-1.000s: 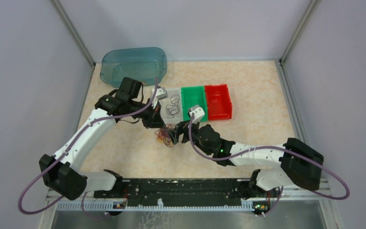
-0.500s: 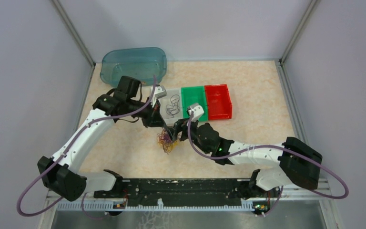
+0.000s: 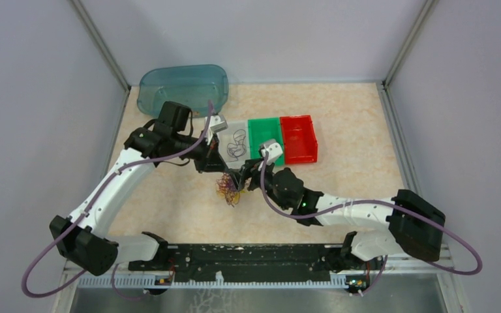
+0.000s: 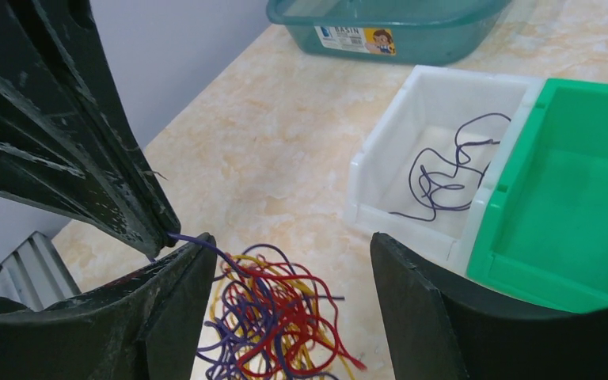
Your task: Untangle the cables
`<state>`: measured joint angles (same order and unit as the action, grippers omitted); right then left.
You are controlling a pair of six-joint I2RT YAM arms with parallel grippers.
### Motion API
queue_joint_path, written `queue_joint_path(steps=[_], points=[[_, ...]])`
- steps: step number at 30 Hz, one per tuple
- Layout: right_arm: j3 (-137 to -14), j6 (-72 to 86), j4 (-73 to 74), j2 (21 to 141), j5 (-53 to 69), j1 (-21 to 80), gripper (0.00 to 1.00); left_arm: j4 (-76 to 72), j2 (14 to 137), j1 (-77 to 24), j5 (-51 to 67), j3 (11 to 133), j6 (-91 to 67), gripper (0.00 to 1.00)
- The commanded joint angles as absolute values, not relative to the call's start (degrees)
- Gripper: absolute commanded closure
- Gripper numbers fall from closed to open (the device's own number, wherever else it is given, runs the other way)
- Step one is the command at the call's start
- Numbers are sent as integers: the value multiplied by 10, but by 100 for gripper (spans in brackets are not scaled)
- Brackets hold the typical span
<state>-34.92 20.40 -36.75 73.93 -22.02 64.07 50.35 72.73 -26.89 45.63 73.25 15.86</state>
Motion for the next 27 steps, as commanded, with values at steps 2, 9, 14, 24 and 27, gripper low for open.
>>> queue_joint_path(steps=[2, 9, 14, 24, 27], points=[[-343, 196, -401, 692, -236, 644, 28, 521, 710, -273, 478, 747, 161, 100], [-350, 195, -405, 704, -239, 645, 29, 523, 708, -284, 478, 752, 156, 100], [-353, 194, -423, 717, -263, 645, 31, 525, 707, -293, 489, 761, 147, 100], [-351, 199, -504, 754, -233, 648, 23, 525, 713, -299, 523, 780, 143, 100], [-334, 193, -550, 756, -228, 651, 21, 527, 718, -299, 538, 792, 143, 100]])
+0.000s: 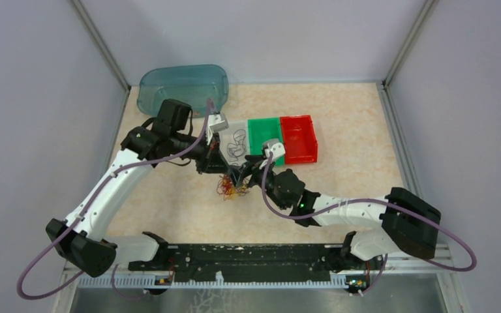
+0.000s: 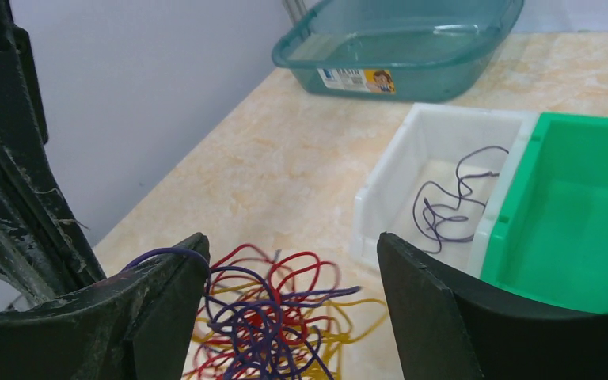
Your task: Untangle the cables
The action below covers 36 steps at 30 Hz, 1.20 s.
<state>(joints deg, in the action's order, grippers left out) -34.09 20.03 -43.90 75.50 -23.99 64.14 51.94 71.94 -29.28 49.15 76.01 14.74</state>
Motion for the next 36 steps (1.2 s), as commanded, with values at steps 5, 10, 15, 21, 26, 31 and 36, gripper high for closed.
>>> queue_joint_path(steps=[5, 10, 15, 21, 26, 31, 36], points=[[-334, 181, -584, 767, -235, 656, 21, 535, 729, -300, 574, 821, 136, 100], [-335, 185, -585, 796, -243, 656, 21, 539, 736, -302, 584, 863, 130, 100], [-318, 202, -582, 810, -249, 656, 22, 554, 749, -302, 584, 919, 128, 100], [-277, 224, -575, 811, -263, 656, 25, 556, 760, -303, 563, 1003, 124, 100], [-250, 238, -575, 815, -277, 656, 28, 552, 767, -303, 552, 1055, 114, 100], [-248, 249, -562, 821, -279, 656, 29, 553, 776, -303, 552, 1091, 105, 100], [-234, 268, -563, 828, -286, 656, 32, 551, 781, -303, 542, 1136, 103, 100]])
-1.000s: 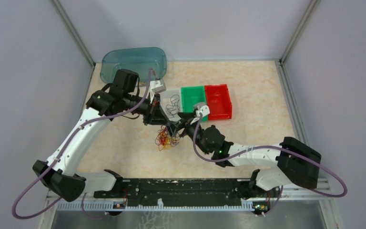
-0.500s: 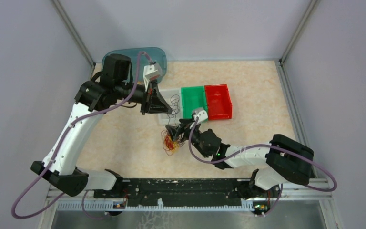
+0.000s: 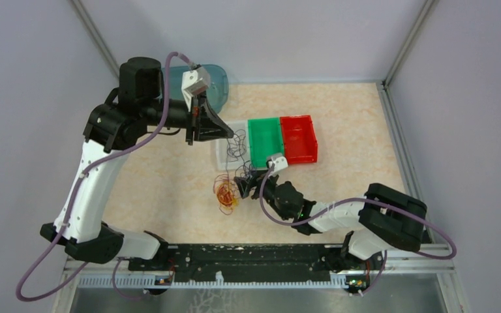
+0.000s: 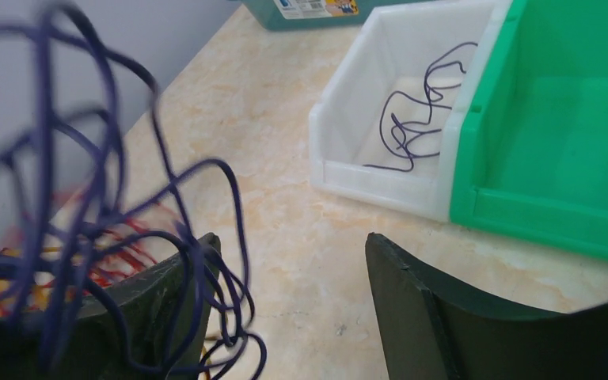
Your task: Untangle the cables
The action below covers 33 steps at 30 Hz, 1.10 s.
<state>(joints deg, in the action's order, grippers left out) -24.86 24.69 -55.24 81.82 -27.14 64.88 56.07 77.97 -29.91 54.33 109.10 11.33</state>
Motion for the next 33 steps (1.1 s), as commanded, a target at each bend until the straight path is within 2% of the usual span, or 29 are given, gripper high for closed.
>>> queue_joint_path(steps=[1, 8, 14, 16, 26, 33], points=[[-230, 274, -565, 831, -287, 656, 33, 547, 781, -302, 539, 1144, 101, 100], [-220, 295, -566, 846, -292, 656, 42, 528, 782, -302, 519, 1192, 89, 100], [-211, 303, -566, 849, -293, 656, 62, 506, 773, -303, 485, 1222, 91, 100], [-208, 308, -566, 851, -293, 656, 66, 489, 768, -302, 460, 1229, 95, 100], [-153, 364, -588, 857, -314, 656, 65, 304, 714, -303, 241, 1219, 139, 100], [-124, 396, -595, 858, -322, 656, 64, 243, 712, -303, 176, 1258, 178, 100]])
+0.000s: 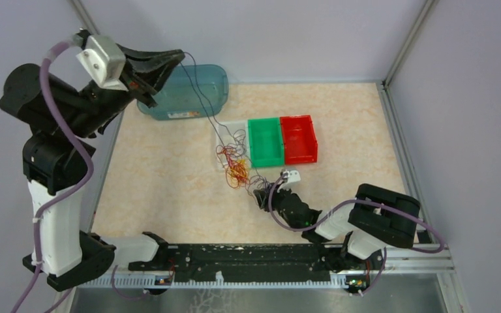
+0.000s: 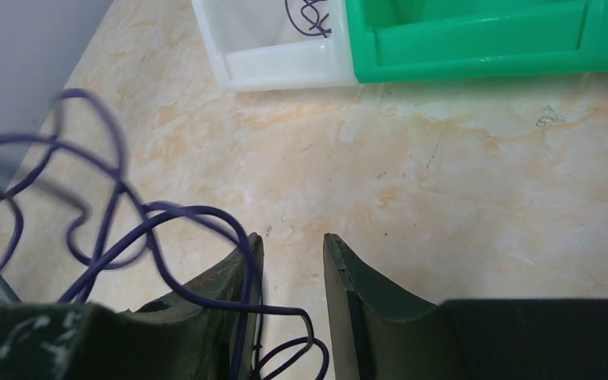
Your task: Untangle the cables
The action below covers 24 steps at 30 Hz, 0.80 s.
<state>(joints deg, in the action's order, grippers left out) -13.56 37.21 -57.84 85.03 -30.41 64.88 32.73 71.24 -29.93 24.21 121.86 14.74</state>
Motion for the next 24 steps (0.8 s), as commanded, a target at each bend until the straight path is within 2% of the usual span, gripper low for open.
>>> queue_joint_path(steps=[1, 9, 13, 18, 21, 24], points=[[-121, 398, -596, 858, -323, 656, 64, 249, 716, -303, 179, 1266, 181, 100], [-91, 424, -583, 843, -335, 656, 64, 192, 712, -303, 132, 1268, 190, 100], [-80, 421, -577, 819, -342, 656, 60, 221, 715, -303, 165, 1271, 187, 100], [-107, 373, -465, 695, -347, 656, 30, 280, 708, -303, 208, 1236, 184, 100], [-143, 320, -394, 610, -333, 656, 20, 298, 693, -302, 237, 1192, 167, 100], [-191, 268, -339, 551, -298, 655, 14, 308, 673, -303, 268, 1137, 151, 100]])
